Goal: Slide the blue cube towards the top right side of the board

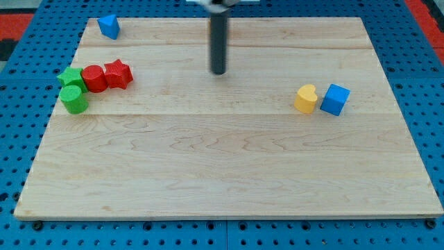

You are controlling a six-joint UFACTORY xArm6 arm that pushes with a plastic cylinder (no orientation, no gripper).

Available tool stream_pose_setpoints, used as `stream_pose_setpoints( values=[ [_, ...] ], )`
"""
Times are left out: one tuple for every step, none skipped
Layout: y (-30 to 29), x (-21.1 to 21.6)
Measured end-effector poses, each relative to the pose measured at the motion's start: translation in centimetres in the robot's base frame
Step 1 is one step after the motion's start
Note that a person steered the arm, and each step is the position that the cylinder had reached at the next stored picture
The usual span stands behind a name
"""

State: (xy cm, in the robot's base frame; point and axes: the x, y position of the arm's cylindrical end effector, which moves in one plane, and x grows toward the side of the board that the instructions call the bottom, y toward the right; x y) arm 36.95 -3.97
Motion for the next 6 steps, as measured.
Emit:
stream_pose_setpoints(
  values=[
    [4.0, 9.6],
    [15.8, 12.7],
    [19.8, 9.2],
    [22.9, 7.2],
    [23.0, 5.7],
    [22.8, 1.1]
  ],
)
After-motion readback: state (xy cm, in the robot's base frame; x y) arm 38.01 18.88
